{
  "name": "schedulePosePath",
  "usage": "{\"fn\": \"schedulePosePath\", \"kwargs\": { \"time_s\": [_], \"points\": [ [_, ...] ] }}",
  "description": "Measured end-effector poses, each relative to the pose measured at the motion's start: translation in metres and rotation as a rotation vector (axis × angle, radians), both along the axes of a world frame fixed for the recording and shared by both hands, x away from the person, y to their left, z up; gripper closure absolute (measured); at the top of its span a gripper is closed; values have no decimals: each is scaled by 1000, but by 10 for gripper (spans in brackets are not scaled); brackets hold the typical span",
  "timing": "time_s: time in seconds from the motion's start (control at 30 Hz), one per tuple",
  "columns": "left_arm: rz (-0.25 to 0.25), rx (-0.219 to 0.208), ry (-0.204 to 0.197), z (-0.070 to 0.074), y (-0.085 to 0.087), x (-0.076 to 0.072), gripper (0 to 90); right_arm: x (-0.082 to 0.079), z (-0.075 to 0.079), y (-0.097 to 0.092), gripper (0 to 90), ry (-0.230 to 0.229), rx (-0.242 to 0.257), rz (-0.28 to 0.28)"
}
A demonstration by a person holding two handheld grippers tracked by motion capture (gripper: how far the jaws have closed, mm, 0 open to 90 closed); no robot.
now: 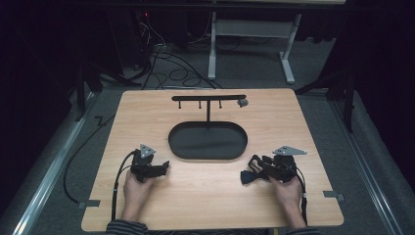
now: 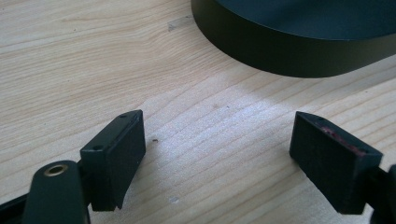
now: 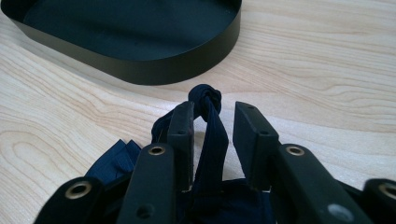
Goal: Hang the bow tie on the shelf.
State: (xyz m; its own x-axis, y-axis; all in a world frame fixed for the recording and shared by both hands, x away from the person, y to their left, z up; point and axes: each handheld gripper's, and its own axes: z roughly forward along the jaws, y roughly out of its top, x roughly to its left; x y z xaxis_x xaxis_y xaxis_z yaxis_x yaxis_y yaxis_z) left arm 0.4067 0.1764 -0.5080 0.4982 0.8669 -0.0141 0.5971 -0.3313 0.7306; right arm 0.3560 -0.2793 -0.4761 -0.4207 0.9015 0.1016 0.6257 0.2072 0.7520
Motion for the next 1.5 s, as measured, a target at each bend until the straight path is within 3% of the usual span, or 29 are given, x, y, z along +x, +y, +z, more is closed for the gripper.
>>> {"fn": "schedulePosePath", "kwargs": {
  "time_s": [0.4,0.63,1.5],
  "points": [
    [0,0,0,0,0,0,188,0,-2,2,896,-5,-19,-6],
    [0,0,0,0,0,0,188,-3,2,3,900,-20,-18,3],
    [1,-1,-2,0,0,0,188,-11,40,5,900,-133,-2,42]
  ]
}}
